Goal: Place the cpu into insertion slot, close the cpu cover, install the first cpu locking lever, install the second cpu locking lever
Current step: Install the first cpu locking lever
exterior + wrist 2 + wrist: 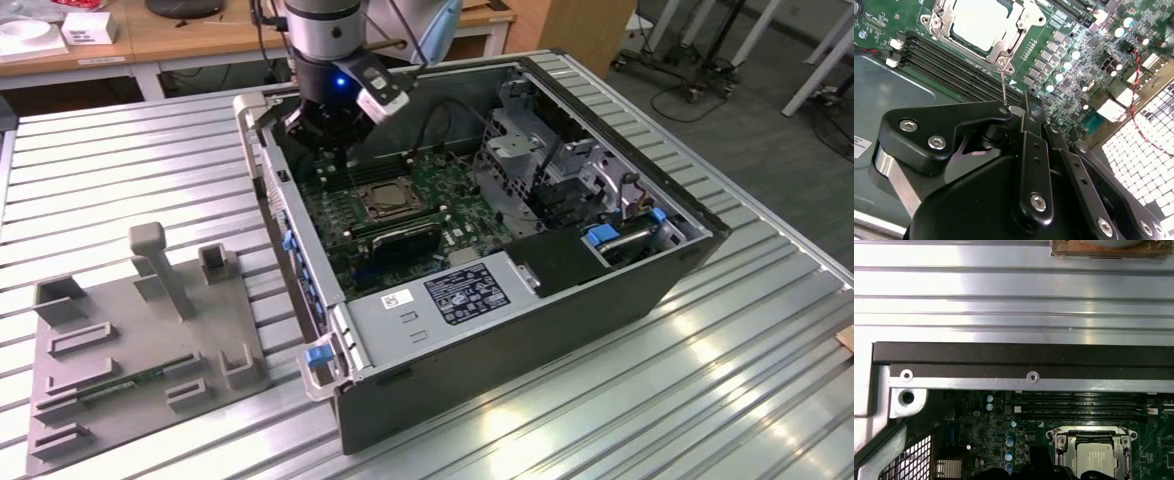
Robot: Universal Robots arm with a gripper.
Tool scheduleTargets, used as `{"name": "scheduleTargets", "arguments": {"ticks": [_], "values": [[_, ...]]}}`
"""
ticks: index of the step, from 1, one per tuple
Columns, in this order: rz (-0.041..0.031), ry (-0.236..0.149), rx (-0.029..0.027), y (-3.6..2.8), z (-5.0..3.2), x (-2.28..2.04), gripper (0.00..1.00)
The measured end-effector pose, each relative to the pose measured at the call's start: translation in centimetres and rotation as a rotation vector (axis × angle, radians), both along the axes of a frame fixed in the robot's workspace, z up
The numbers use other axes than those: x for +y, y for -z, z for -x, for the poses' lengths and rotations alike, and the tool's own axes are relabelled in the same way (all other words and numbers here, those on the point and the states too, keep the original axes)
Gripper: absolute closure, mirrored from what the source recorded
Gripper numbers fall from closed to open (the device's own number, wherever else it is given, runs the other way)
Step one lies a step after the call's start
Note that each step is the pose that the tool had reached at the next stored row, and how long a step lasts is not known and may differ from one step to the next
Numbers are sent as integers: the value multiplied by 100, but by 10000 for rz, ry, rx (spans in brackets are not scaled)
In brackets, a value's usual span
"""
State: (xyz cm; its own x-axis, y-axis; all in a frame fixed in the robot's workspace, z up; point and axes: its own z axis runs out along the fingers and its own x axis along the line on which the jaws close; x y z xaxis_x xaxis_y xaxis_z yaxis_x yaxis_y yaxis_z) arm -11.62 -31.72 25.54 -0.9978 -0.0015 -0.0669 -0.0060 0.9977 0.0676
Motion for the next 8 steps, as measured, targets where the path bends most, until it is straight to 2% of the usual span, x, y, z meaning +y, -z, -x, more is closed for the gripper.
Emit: {"name": "scheduleTargets", "arguments": {"ticks": [8], "values": [[-41,51,0,1,0,45,89]]}}
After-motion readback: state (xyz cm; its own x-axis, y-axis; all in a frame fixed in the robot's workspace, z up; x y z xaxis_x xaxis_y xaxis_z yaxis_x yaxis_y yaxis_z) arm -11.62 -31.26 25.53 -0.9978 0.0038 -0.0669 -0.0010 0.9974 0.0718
